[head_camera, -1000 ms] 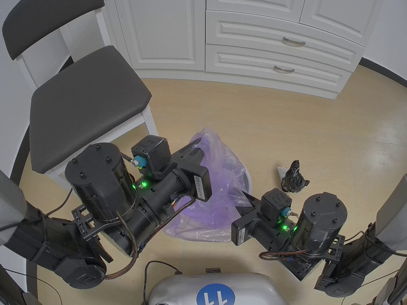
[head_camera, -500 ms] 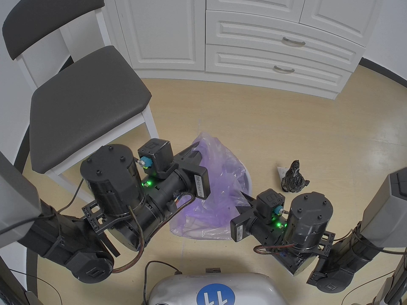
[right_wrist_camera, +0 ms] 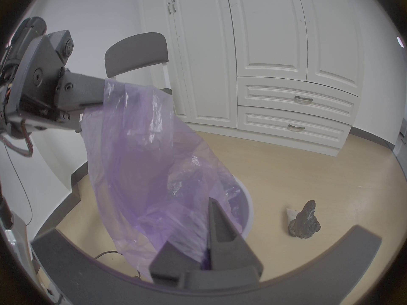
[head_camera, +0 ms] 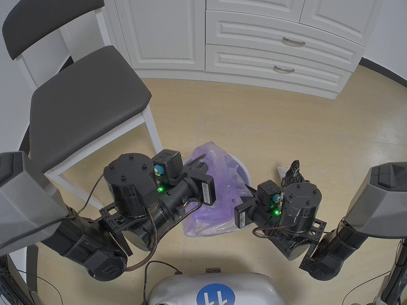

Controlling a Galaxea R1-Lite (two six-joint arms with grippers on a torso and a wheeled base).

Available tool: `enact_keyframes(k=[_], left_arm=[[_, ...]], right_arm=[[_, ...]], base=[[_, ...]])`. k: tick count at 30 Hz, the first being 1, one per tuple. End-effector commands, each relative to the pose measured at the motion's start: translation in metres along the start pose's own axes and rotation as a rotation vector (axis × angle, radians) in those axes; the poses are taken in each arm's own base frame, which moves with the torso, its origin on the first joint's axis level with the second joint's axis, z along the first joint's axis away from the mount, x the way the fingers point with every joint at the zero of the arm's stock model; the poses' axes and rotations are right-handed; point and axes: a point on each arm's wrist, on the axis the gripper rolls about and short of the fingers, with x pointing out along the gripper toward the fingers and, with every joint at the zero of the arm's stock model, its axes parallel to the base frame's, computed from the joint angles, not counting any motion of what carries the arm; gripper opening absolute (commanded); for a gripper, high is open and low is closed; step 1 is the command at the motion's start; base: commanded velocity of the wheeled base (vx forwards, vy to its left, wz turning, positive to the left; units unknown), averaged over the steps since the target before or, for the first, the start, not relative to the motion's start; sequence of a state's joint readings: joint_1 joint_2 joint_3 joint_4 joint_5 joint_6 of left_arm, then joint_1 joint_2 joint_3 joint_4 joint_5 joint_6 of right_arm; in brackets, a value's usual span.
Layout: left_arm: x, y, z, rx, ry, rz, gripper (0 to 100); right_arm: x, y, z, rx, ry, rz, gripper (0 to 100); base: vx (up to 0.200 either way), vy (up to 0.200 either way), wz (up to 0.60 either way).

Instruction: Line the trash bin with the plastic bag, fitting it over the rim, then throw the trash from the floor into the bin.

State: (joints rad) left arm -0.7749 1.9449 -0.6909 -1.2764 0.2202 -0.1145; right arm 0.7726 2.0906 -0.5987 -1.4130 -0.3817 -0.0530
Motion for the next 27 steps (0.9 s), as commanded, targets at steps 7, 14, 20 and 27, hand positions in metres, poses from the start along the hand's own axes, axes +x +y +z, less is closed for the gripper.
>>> enact_keyframes(k=[7,14,20,27], left_arm=[[0.022,0.002,-0.024,-0.044,0.045,0.007,0],[0.046,0.021,-0.039,-0.073,0.048,0.068,0],[0.061,0.029,-0.049,-0.107,0.050,0.091,0],[0.067,0.029,-0.059,-0.111,0.061,0.093,0]], right_arm=[[0.013,-0.019,0.001,0.010,-0.010,-0.054,0],[0.022,-0.031,0.002,0.014,-0.015,-0.079,0],[0.025,-0.039,0.004,0.018,-0.025,-0.102,0],[0.031,-0.052,0.009,0.027,-0.046,-0.140,0]], base=[[0.000,0.000,0.00],[0.000,0.000,0.00],[0.000,0.000,0.00],[0.000,0.000,0.00]])
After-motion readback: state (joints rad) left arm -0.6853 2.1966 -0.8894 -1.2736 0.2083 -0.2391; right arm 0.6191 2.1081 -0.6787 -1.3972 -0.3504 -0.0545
